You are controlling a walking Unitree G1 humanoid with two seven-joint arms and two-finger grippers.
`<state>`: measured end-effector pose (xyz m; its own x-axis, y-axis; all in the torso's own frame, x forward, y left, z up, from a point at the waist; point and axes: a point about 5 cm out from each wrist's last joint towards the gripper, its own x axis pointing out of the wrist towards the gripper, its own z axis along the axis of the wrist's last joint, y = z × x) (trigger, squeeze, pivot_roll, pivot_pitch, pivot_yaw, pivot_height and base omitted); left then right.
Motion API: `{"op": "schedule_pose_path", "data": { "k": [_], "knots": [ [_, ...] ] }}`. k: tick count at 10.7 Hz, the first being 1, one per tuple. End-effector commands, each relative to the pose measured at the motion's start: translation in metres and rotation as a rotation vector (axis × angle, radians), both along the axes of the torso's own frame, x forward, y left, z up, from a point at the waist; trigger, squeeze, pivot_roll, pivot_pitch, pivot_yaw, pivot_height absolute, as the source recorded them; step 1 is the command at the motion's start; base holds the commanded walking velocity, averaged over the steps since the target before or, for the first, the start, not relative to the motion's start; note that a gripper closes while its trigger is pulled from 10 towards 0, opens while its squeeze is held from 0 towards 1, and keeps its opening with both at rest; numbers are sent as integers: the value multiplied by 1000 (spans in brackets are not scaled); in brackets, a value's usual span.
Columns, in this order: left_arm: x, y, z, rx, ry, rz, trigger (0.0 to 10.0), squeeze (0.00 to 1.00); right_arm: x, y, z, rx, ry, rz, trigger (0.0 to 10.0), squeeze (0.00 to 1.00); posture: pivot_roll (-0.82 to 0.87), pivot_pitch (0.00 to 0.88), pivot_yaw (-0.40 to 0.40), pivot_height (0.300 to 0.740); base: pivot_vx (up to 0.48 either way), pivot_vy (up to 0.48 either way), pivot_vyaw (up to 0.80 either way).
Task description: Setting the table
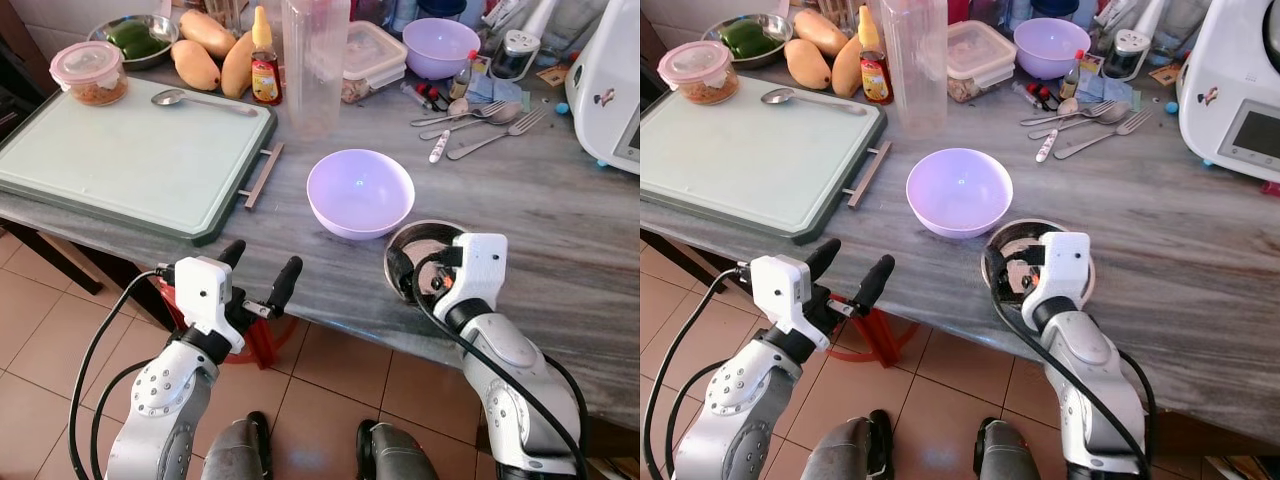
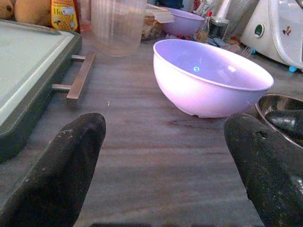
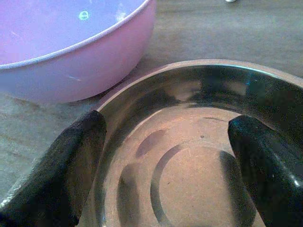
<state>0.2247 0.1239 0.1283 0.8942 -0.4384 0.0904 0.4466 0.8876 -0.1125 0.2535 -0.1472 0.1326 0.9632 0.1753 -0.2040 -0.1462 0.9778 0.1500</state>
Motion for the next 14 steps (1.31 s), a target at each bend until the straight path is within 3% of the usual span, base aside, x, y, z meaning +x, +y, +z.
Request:
{"op": "schedule_pose_path", "data": {
  "k": [1, 5, 6, 7, 11, 14],
  "knots": [
    [-3, 0, 2, 5, 0, -2, 10000, 0, -1, -1, 4, -9, -11, 2, 10000, 0, -27, 178, -6, 740, 0, 0, 0],
    [-5, 4, 0, 41, 21, 46, 10000, 0, -4, -3, 26, -60, -144, -14, 10000, 0, -25, 186, -7, 740, 0, 0, 0],
    [-5, 6, -4, 95, 36, 95, 10000, 0, -13, -4, 32, -89, -217, -7, 10000, 0, -22, 188, -9, 740, 0, 0, 0],
    [-6, 7, -5, 87, 50, 114, 10000, 0, -17, -5, 33, -104, -242, -7, 10000, 0, -22, 193, -9, 740, 0, 0, 0],
    [-3, 9, -7, 94, 69, 155, 10000, 0, -23, -6, 28, -125, -278, -20, 10000, 0, -18, 186, -6, 740, 0, 0, 0],
    [-1, 9, -7, 92, 77, 156, 10000, 0, -24, -6, 22, -126, -285, -31, 10000, 0, -22, 187, 4, 740, -257, 0, 0]
  ]
}}
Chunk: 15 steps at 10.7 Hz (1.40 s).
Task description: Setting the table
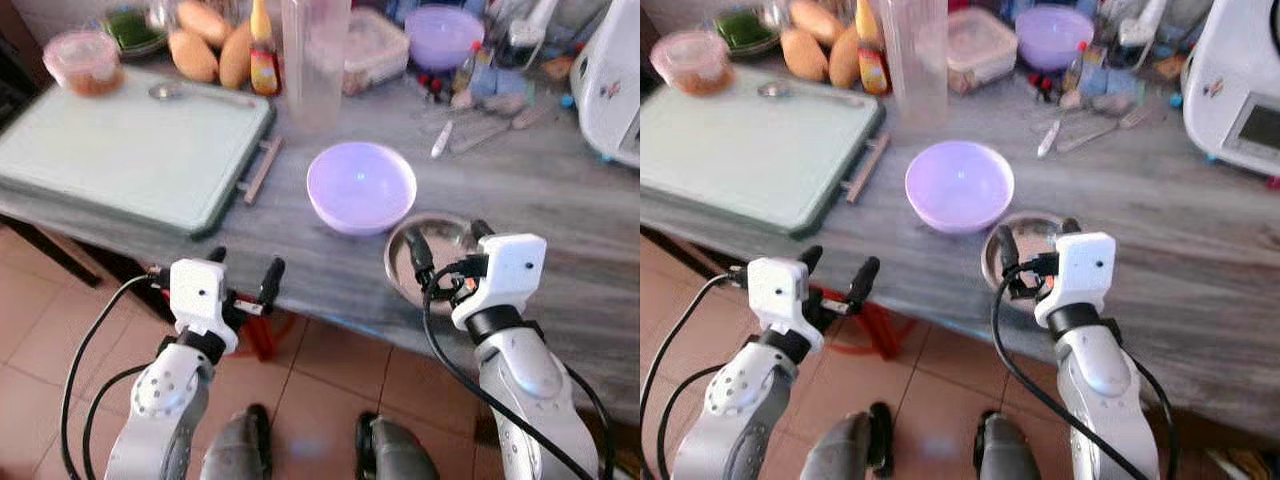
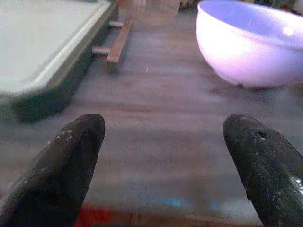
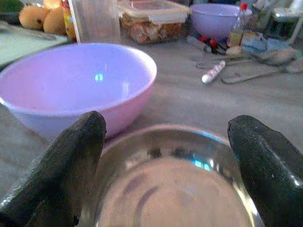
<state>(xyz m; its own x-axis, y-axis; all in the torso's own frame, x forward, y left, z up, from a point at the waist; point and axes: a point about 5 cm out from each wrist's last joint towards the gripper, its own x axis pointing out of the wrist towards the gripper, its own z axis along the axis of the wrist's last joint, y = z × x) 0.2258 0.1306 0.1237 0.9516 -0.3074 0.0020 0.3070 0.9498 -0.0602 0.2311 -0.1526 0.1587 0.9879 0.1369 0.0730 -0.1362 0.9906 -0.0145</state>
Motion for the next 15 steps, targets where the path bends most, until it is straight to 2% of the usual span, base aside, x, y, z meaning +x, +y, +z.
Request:
{"op": "schedule_pose_path", "data": {
  "k": [1, 6, 15],
  "knots": [
    [-2, 3, -2, 10, 17, 6, 10000, 0, -2, 1, -6, -4, 18, 3, 10000, 0, -22, 184, 5, 740, -259, 0, 0],
    [0, 1, -2, 18, 12, -4, 10000, 0, 1, 1, -11, -6, 12, 0, 10000, 0, -19, 168, 10, 740, -254, 0, 0],
    [3, -1, -3, 16, 9, -8, 10000, 0, 6, 3, -14, -6, 9, -1, 10000, 0, -19, 170, 12, 740, 0, 0, -749]
  ]
}}
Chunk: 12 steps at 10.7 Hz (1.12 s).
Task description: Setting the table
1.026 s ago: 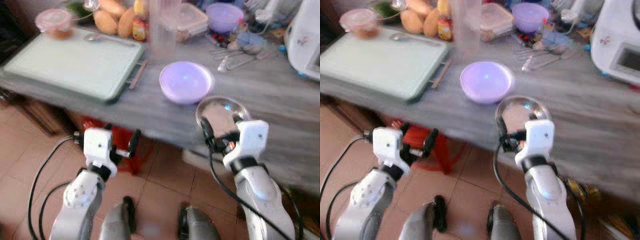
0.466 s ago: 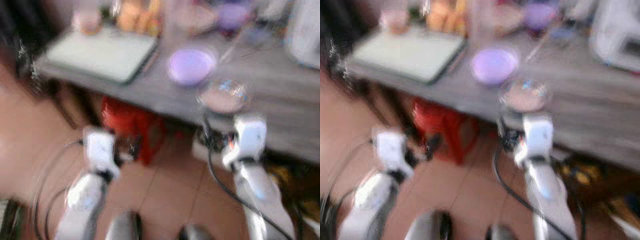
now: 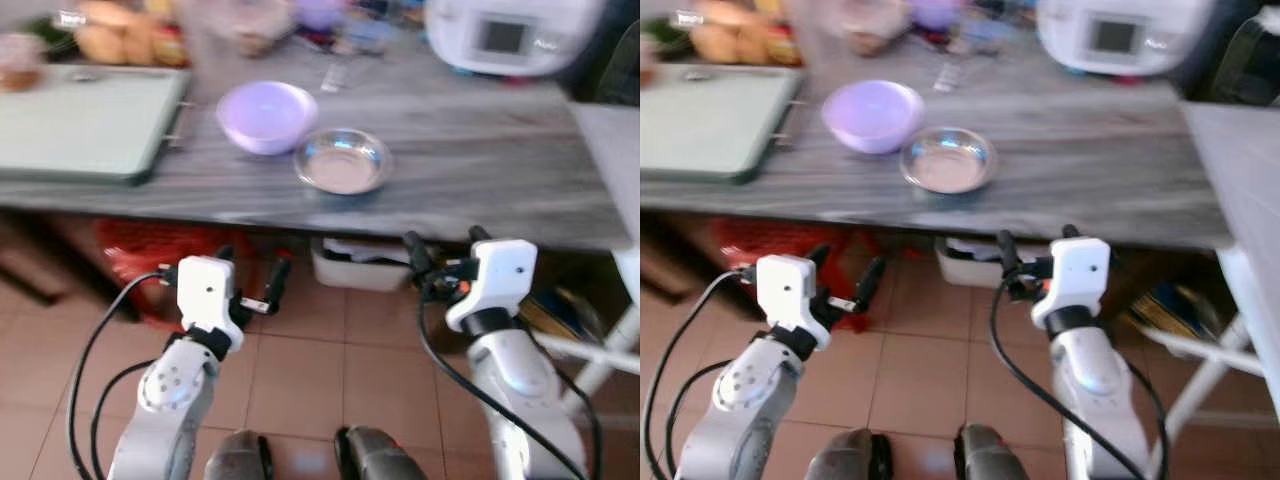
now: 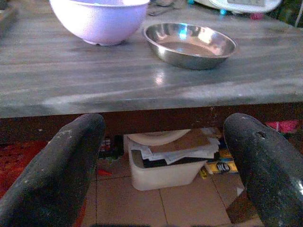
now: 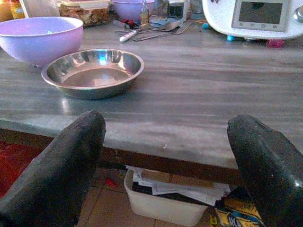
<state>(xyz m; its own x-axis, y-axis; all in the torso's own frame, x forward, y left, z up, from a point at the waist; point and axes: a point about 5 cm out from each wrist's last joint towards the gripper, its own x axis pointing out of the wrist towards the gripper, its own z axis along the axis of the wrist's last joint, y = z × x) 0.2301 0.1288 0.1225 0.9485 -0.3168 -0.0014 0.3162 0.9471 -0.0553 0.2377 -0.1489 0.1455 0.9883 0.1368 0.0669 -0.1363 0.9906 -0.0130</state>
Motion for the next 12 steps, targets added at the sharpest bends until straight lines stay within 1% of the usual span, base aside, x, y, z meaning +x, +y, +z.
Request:
{"op": "schedule_pose_path", "data": {
  "k": [1, 3, 4, 5, 6, 8, 10, 11, 12],
  "knots": [
    [-1, 2, -2, 12, 7, 4, 10000, 0, 0, -1, -2, -5, 3, 0, 10000, 0, -17, 171, 12, 740, 0, 0, -456],
    [-1, 4, -2, 20, 5, 22, 10000, 0, 0, -3, -3, -27, -14, -14, 10000, 0, -16, 175, 11, 740, 0, 0, 0],
    [2, 7, -4, 32, -3, 58, 10000, 0, 1, -7, -3, -70, -46, -53, 10000, 0, -19, 170, 5, 740, -240, 0, 0],
    [8, 12, -4, 34, -20, 145, 10000, 0, 3, -14, -8, -94, -43, -114, 10000, 0, -21, 164, 0, 740, -259, 0, 0],
    [10, 15, -6, 28, -22, 203, 10000, 0, 2, -20, -14, -55, -16, -165, 10000, 0, -22, 161, -1, 740, -255, 0, 0],
    [9, 19, -6, 36, -29, 242, 10000, 0, 0, -30, -13, -63, -26, -214, 10000, 0, -21, 164, 0, 740, -264, 0, 0],
    [8, 23, -6, 38, -34, 264, 10000, 0, -4, -30, -21, -81, 8, -233, 10000, 0, -29, 177, 12, 740, -276, 0, 0],
    [10, 21, -7, 40, -32, 255, 10000, 0, -2, -32, -21, -118, 8, -246, 10000, 0, -37, 174, 12, 740, -270, 0, 0],
    [11, 20, -7, 38, -33, 249, 10000, 0, 3, -34, -20, -191, -4, -263, 10000, 0, -45, 169, 13, 740, -270, 0, 0]
  ]
}}
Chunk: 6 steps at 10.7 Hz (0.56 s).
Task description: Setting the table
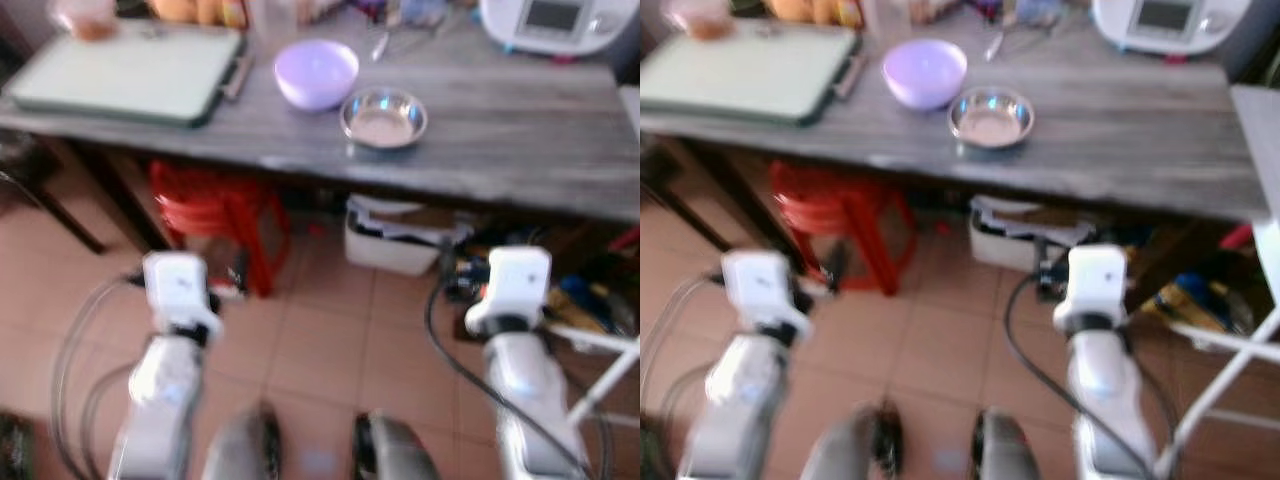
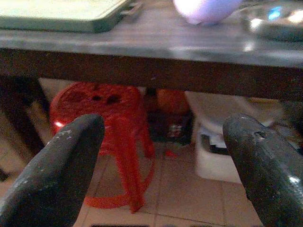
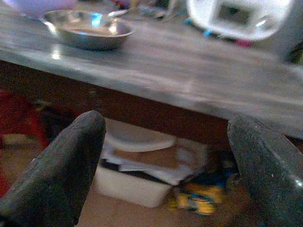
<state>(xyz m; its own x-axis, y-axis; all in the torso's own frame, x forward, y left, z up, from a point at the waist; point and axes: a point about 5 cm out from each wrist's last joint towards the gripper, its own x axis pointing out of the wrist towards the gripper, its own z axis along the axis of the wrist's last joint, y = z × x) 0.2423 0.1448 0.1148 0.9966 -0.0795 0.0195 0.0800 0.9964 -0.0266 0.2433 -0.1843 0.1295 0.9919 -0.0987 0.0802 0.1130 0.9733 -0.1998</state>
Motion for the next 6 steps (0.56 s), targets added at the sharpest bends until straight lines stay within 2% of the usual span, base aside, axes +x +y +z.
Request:
{"op": "schedule_pose_path", "data": {
  "k": [1, 2, 3, 5, 6],
  "knots": [
    [2, 1, 3, 8, -12, -3, 10000, 0, 1, 1, 0, 24, -7, 3, 10000, 0, -53, 177, 12, 740, -262, 0, 0],
    [1, -1, 3, 5, -9, -12, 10000, 0, 0, -1, 1, 26, -38, -35, 10000, 0, -48, 179, 6, 740, -259, 0, 0],
    [-2, -2, 4, -5, -8, -9, 10000, 0, -6, 2, -7, 128, 29, -2, 10000, 0, -37, 166, 2, 740, -255, 0, 0],
    [-2, -2, 3, -27, 0, -2, 10000, 0, -10, 4, -8, 137, 16, 1, 10000, 0, -42, 165, 10, 740, 0, 0, 0],
    [-3, -7, 3, -42, -4, -31, 10000, 0, -9, 0, -9, 150, 33, -7, 10000, 0, -53, 176, 4, 740, 0, 0, -587]
  ]
}}
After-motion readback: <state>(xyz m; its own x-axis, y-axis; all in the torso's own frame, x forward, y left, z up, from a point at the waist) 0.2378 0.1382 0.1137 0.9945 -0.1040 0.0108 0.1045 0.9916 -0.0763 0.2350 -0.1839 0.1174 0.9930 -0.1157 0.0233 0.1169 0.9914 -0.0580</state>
